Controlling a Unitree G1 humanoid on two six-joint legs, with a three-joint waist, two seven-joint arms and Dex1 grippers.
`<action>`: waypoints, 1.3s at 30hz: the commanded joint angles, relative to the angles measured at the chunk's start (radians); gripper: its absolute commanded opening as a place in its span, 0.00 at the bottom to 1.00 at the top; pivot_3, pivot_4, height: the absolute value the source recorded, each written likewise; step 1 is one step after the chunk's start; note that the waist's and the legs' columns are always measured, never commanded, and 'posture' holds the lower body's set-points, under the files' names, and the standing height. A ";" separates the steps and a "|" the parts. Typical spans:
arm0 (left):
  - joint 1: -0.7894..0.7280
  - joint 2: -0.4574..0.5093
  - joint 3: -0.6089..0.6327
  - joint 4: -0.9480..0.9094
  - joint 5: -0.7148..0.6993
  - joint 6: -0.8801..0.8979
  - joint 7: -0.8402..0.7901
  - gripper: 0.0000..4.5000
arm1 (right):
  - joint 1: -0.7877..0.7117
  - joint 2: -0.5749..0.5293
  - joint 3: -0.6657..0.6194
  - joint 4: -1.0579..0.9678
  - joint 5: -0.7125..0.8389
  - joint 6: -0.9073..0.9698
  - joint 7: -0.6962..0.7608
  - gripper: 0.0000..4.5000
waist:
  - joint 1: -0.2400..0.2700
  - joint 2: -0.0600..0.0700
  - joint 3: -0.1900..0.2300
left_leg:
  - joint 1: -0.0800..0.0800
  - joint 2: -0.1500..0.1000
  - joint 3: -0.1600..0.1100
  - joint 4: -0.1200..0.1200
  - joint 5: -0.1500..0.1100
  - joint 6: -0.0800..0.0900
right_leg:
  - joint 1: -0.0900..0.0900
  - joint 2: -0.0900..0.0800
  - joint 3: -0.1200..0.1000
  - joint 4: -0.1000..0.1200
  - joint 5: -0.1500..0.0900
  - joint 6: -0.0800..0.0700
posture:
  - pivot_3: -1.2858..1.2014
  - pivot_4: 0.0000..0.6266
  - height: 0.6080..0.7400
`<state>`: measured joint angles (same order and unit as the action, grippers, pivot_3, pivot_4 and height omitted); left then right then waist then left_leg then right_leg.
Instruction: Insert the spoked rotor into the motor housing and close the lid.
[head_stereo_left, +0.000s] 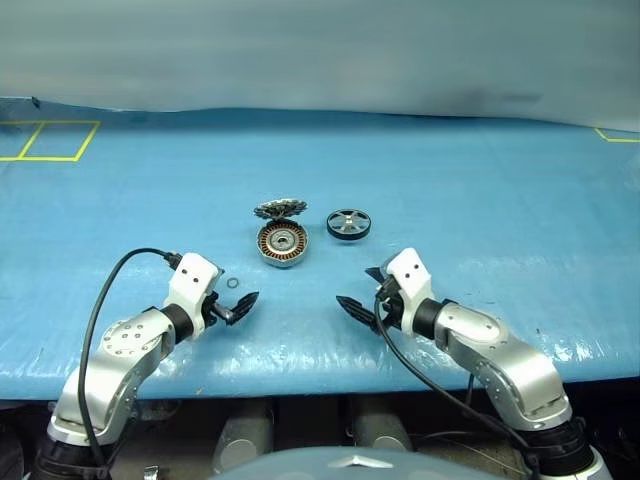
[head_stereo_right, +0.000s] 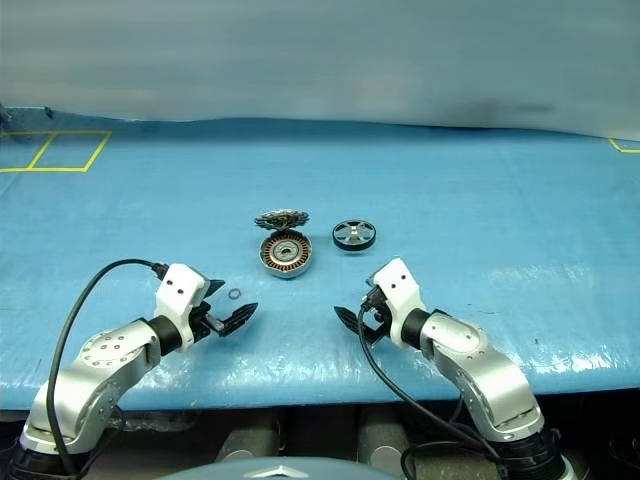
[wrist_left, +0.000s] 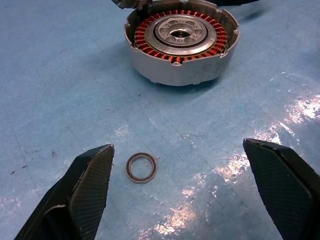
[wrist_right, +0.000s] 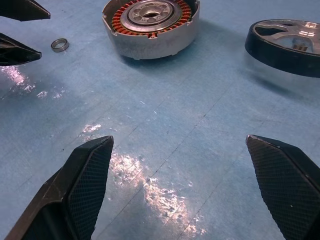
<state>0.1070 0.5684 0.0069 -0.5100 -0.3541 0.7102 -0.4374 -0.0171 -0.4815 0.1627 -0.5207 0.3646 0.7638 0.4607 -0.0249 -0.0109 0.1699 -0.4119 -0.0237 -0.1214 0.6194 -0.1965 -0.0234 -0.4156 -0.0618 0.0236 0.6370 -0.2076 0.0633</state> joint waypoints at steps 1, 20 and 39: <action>0.001 -0.003 0.012 -0.017 0.016 -0.028 0.000 1.00 | -0.006 -0.014 0.008 -0.037 -0.008 -0.012 0.015 0.99 | 0.000 0.000 0.000 | 0.000 0.000 0.000 0.000 0.000 0.000 | 0.000 0.000 0.000 0.000 0.000 0.000 | 0.52 0.24 1.00; 0.011 -0.010 0.015 -0.025 0.010 -0.023 -0.013 1.00 | 0.023 0.055 -0.036 -0.032 0.013 -0.107 0.025 0.99 | 0.000 0.000 0.000 | 0.001 0.000 0.000 0.001 0.000 0.000 | 0.000 0.000 0.000 0.001 0.000 0.000 | 0.52 0.24 1.00; 0.006 -0.015 0.008 -0.015 0.012 -0.025 -0.023 1.00 | 0.016 0.049 -0.034 -0.032 0.015 -0.095 0.036 0.99 | 0.000 0.000 0.000 | 0.001 0.000 0.000 0.002 0.000 0.000 | 0.001 0.000 0.000 0.002 0.000 0.000 | 0.52 0.24 1.00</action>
<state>0.1191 0.5539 0.0066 -0.5099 -0.3514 0.7069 -0.4584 0.0062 -0.4331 0.1411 -0.5207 0.3684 0.6819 0.4915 -0.0248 -0.0109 0.1699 -0.4111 -0.0237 -0.1213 0.6210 -0.1965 -0.0233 -0.4151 -0.0616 0.0236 0.6395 -0.2075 0.0634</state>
